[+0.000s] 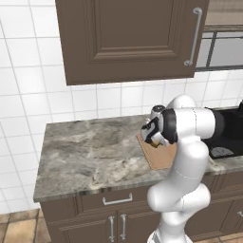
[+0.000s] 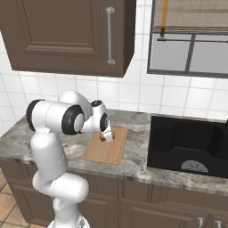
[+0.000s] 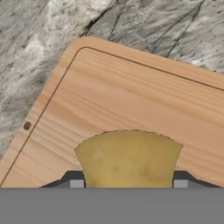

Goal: Pick up the sponge from the counter and clean the cutting board by briefly scrubbing or pressing down on the cutting board. Once finished, release the sponge.

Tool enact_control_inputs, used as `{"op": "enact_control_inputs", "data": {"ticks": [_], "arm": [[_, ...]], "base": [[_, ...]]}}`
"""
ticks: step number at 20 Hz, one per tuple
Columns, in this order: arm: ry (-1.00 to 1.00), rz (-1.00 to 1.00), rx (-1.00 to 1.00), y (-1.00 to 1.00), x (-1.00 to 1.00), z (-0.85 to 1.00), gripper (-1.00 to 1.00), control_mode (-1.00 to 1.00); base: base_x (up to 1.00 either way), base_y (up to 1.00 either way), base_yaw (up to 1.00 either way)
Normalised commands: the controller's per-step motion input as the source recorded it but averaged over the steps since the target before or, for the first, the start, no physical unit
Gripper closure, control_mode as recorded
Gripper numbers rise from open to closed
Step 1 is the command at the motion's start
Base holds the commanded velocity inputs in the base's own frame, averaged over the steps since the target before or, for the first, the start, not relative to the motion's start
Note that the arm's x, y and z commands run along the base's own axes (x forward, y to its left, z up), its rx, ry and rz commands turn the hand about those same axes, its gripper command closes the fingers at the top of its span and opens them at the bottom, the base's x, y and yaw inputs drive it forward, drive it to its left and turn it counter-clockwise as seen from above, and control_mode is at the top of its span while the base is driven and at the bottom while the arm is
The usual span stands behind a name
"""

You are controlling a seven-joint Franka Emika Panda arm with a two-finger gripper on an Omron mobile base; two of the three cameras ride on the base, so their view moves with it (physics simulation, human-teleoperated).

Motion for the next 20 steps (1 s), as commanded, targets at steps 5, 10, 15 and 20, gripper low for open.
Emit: {"op": "enact_control_inputs", "data": {"ticks": [5, 10, 15, 20], "arm": [[-0.05, -0.05, 0.01, 0.00, 0.43, -0.02, 1.00, -1.00], [-0.03, -0.06, 0.00, -0.01, 0.55, -0.06, 1.00, -1.00], [0.00, -0.07, 0.00, -0.24, 0.09, -0.21, 1.00, -1.00], [0.00, -0.06, 0.03, -0.24, -0.40, -0.34, 1.00, -1.00]], "base": [[0.00, 0.00, 0.00], [0.00, 0.00, 0.00], [0.00, 0.00, 0.00], [0.00, 0.00, 0.00]]}}
